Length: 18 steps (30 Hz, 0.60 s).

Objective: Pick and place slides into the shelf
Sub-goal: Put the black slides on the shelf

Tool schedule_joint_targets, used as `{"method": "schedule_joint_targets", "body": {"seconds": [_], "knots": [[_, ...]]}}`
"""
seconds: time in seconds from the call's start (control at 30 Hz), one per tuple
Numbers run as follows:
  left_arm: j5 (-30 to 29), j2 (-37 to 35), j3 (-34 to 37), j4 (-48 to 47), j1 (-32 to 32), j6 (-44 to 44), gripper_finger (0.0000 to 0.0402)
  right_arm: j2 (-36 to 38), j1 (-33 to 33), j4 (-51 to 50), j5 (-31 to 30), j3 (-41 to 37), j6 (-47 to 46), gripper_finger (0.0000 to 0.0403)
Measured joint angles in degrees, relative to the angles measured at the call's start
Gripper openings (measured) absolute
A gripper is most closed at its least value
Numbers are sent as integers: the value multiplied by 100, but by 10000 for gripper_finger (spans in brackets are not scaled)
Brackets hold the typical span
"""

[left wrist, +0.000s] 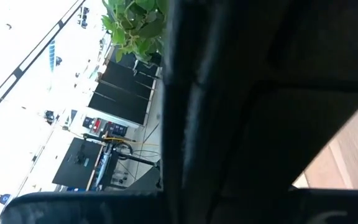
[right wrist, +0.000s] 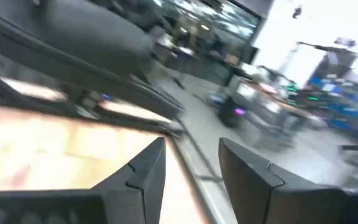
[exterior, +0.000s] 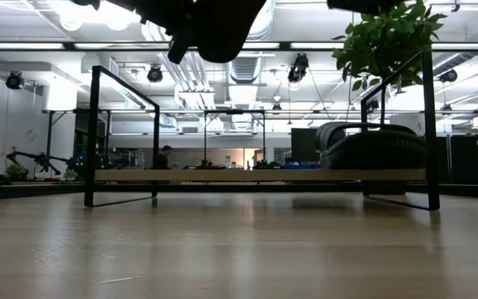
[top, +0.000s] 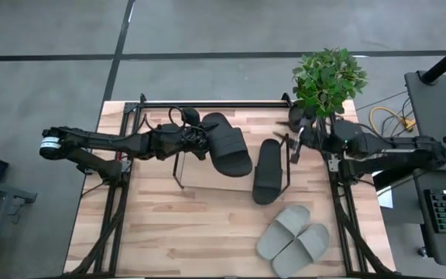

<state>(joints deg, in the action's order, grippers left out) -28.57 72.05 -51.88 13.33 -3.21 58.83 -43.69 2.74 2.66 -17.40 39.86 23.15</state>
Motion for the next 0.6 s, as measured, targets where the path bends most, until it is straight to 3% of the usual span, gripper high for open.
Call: {"method": "schedule_joint_targets", "body": {"seconds": [0.1,0.2,0.43,0.53,0.6], "knots": [[-5,0,93,67,-52,0,45,303,72,-192,-1142,0,495,139],[-8,0,244,286,-114,0,45,523,-258,-321,-2117,2,1089,131],[71,0,285,373,-241,-72,45,595,-1817,-429,-4471,2,2221,119],[119,0,287,373,-263,-141,45,570,-2391,-421,-4489,1,2090,118],[130,0,287,380,-270,-145,45,618,-2549,-370,-3861,2,1673,118]]}}
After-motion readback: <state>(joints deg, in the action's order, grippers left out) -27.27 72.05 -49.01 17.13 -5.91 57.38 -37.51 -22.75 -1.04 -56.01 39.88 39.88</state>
